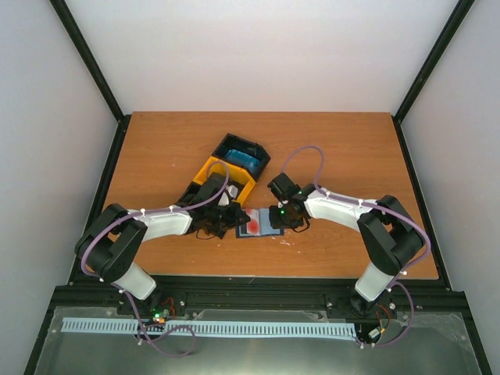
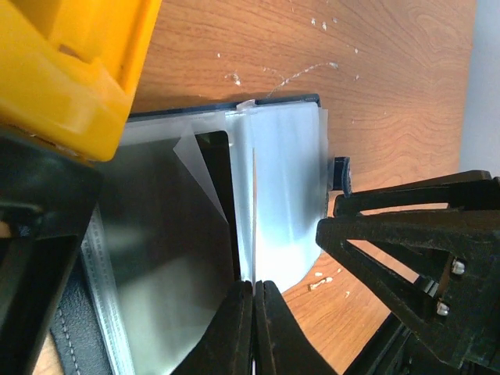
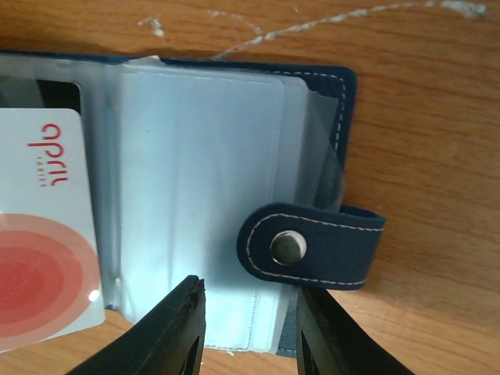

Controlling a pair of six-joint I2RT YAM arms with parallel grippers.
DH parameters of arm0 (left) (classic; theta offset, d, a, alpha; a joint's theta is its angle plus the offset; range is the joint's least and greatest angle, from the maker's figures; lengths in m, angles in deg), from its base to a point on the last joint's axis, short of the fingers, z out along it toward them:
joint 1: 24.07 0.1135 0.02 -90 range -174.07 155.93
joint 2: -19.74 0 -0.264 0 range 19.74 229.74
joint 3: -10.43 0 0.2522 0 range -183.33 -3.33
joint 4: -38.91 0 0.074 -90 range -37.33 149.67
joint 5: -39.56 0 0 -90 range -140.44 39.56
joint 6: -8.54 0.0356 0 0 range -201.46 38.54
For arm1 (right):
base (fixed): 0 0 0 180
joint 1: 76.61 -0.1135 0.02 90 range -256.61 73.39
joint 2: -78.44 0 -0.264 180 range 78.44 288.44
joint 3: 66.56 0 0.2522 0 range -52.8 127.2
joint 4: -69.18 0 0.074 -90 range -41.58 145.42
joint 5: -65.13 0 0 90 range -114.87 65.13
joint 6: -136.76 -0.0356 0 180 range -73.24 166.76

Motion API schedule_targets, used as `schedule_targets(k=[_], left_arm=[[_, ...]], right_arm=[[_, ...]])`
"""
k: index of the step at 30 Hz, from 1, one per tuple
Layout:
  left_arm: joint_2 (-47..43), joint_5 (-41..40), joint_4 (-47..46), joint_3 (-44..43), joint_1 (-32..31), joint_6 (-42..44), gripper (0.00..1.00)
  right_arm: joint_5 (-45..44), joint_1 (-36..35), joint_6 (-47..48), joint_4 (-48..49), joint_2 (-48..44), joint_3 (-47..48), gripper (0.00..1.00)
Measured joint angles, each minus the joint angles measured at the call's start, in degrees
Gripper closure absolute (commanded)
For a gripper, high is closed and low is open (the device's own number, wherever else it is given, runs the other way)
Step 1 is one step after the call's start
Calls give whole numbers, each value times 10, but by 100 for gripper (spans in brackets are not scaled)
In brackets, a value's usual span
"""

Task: Put the credit cards into the card holder
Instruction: Insert the credit card into the card holder, then adjust the storage box at the center of the board.

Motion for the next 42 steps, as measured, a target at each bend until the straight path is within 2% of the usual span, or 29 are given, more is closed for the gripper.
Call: schedule_targets(k=[13,31,36,42], left_arm=[[42,5,-15,-24,0,-13,99],[52,8,-51,-24,-8,-37,99],[52,-17,-15,-41,-33,-37,99],[53,-78,82,-87,-50,-26,99]], right_arm=[[-17,0,-4,-11,21,1,73],[-7,0,-17,-6,21,-1,74],[-4,0,-19,-4,21,-1,75],[-1,0,-19,2,20,-4,75]])
